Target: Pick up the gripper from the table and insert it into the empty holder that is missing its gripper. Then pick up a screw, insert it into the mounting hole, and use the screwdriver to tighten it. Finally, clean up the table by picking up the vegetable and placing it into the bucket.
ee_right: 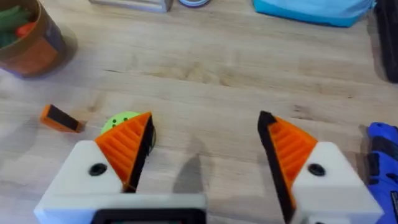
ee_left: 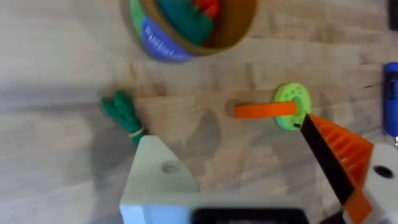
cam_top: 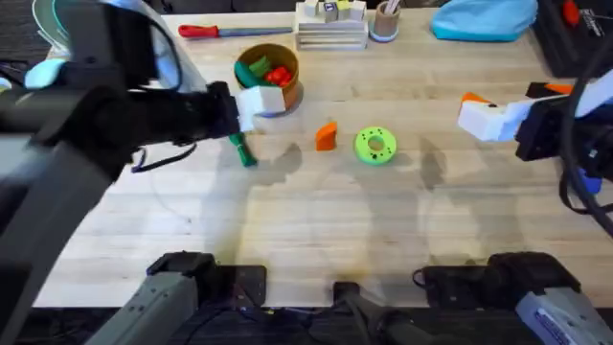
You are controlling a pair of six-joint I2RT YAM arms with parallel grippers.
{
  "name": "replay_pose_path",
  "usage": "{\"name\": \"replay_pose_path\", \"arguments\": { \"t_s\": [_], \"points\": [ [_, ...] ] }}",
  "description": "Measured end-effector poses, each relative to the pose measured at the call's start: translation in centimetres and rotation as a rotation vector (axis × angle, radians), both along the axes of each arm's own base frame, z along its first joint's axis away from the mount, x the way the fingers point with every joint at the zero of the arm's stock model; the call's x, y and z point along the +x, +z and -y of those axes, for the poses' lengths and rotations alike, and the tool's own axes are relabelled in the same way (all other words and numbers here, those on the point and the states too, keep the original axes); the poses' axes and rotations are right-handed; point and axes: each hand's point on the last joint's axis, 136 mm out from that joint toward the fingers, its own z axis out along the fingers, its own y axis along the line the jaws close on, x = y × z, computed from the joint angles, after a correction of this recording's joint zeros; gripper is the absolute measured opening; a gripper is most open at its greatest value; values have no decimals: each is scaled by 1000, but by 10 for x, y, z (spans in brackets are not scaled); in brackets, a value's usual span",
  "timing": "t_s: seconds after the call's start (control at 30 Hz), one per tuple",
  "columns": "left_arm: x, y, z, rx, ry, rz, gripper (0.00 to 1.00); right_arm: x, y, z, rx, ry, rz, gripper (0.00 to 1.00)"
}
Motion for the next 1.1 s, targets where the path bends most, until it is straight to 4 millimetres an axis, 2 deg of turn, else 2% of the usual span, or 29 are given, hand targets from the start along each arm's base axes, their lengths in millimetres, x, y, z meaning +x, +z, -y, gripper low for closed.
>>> {"name": "replay_pose_path", "arguments": {
  "t_s": [0.2, 0.37, 0.43, 0.6, 0.77, 0.87, 0.97, 1.1],
  "points": [
    [-12, 65, 9, 55, -104, 326, 994, 0, 0, 0, 0, 0, 0, 992],
    [-14, 125, 12, 84, -132, 613, 995, 0, 0, 0, 0, 0, 1, 991],
    [-16, 138, 12, 91, -133, 674, 994, 0, 0, 0, 0, 0, 0, 991],
    [-18, 138, 12, 98, -138, 675, 993, 0, 0, 0, 0, 0, 0, 991],
    [-26, 113, 9, 106, -133, 558, 994, 0, 0, 0, 0, 0, 0, 991],
    [-26, 107, 5, 129, -117, 533, 994, 0, 0, 0, 0, 0, 0, 992],
    [-24, 112, 4, 163, -129, 578, 994, 0, 0, 0, 0, 0, 0, 992],
    [-23, 124, 12, 217, -190, 738, 994, 0, 0, 0, 0, 0, 0, 991]
  ]
}}
